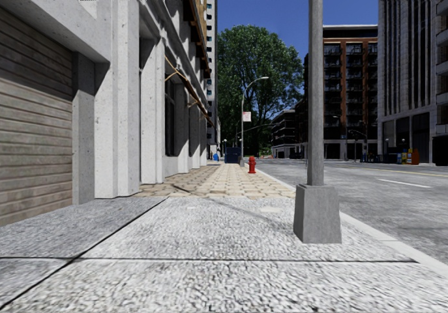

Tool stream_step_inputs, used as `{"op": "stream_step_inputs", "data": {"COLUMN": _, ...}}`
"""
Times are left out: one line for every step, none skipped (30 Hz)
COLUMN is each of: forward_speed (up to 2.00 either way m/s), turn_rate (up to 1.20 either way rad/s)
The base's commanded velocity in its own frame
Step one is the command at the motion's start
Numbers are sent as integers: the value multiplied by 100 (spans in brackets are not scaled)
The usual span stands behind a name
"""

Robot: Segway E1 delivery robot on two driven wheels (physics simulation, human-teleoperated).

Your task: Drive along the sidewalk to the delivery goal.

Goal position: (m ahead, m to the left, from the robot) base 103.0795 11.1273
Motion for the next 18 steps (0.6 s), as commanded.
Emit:
{"op": "stream_step_inputs", "data": {"forward_speed": 200, "turn_rate": 0}}
{"op": "stream_step_inputs", "data": {"forward_speed": 200, "turn_rate": 0}}
{"op": "stream_step_inputs", "data": {"forward_speed": 200, "turn_rate": 0}}
{"op": "stream_step_inputs", "data": {"forward_speed": 200, "turn_rate": 0}}
{"op": "stream_step_inputs", "data": {"forward_speed": 200, "turn_rate": 0}}
{"op": "stream_step_inputs", "data": {"forward_speed": 200, "turn_rate": 0}}
{"op": "stream_step_inputs", "data": {"forward_speed": 200, "turn_rate": 0}}
{"op": "stream_step_inputs", "data": {"forward_speed": 200, "turn_rate": 0}}
{"op": "stream_step_inputs", "data": {"forward_speed": 200, "turn_rate": 0}}
{"op": "stream_step_inputs", "data": {"forward_speed": 200, "turn_rate": 0}}
{"op": "stream_step_inputs", "data": {"forward_speed": 200, "turn_rate": 0}}
{"op": "stream_step_inputs", "data": {"forward_speed": 200, "turn_rate": 0}}
{"op": "stream_step_inputs", "data": {"forward_speed": 200, "turn_rate": 0}}
{"op": "stream_step_inputs", "data": {"forward_speed": 200, "turn_rate": 0}}
{"op": "stream_step_inputs", "data": {"forward_speed": 200, "turn_rate": 0}}
{"op": "stream_step_inputs", "data": {"forward_speed": 200, "turn_rate": 0}}
{"op": "stream_step_inputs", "data": {"forward_speed": 200, "turn_rate": 0}}
{"op": "stream_step_inputs", "data": {"forward_speed": 200, "turn_rate": 0}}
